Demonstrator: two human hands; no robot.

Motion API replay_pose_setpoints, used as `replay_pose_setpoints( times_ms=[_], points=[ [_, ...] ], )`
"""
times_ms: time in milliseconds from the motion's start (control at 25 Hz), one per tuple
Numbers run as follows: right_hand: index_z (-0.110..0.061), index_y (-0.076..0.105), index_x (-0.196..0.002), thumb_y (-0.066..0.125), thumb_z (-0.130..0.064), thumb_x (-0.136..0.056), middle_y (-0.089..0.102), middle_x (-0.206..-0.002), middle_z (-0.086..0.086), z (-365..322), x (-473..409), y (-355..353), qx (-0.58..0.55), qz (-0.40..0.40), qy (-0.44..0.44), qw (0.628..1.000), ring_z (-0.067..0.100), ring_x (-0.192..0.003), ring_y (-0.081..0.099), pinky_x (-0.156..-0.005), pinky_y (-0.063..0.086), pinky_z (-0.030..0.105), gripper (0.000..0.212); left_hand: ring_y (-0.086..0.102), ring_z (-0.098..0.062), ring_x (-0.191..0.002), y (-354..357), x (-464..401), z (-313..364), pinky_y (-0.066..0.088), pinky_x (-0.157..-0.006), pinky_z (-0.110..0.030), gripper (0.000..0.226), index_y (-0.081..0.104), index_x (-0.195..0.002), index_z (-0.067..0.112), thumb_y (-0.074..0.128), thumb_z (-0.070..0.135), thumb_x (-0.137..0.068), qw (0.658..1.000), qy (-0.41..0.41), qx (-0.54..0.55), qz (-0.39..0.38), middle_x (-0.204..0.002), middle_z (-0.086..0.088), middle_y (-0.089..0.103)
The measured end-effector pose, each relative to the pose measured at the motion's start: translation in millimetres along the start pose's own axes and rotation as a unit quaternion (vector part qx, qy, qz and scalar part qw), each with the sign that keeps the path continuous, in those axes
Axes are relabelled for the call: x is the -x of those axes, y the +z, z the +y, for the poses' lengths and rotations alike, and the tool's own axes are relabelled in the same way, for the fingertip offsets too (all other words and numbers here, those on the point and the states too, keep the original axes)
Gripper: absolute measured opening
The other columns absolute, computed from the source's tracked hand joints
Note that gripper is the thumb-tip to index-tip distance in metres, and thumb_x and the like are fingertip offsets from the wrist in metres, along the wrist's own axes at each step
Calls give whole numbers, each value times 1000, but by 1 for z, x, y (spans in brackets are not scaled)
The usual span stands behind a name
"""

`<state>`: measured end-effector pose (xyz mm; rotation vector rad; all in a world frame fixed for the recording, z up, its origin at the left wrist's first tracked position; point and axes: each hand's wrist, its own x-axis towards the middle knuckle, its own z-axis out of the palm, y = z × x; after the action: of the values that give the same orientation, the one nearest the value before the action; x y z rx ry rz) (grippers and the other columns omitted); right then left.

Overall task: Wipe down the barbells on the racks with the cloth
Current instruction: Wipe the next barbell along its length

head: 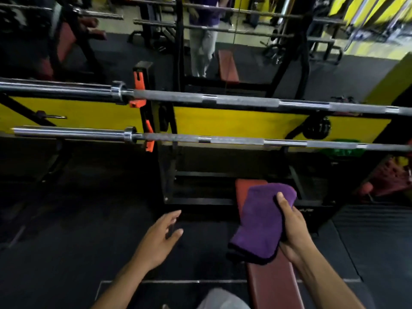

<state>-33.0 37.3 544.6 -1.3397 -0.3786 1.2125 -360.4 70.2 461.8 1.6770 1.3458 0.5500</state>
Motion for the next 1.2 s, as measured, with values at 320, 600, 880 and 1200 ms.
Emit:
replay_pose_setpoints(
  times_ms=[320,600,880,1200],
  points=[
    [-12,74,-100,77,-32,-81,75,-106,15,-40,-161,1,34,56,-88,994,24,-91,71,-83,59,37,27,2,-7,-153,-29,-232,42,2,-125,-36,70,14,-162,21,49,41,-104,963,120,-233,58,-164,11,8],
    [-18,69,-93,74,-38,-88,74,-88,-3,-68,-315,35,298,64,-186,934,21,-88,72,-79,55,36,22,12,-17,-156,-48,-359,38,-7,-126,-48,71,16,-161,13,5,51,-102,908,74,-399,102,-168,-4,17],
    [-8,65,-107,60,-35,-93,68,-105,9,-40,-334,41,613,33,-434,660,33,-109,56,-93,40,46,31,31,-21,-150,-45,-365,25,12,-125,-49,62,36,-155,10,17,44,-108,893,79,-422,134,-161,-6,38],
    [-13,59,-108,43,-51,-93,58,-100,7,-50,-352,81,700,-20,-321,638,35,-91,60,-79,46,45,43,11,-19,-156,-41,-359,23,-6,-126,-52,66,21,-160,11,11,49,-108,889,66,-425,155,-167,-4,18]
  ],
)
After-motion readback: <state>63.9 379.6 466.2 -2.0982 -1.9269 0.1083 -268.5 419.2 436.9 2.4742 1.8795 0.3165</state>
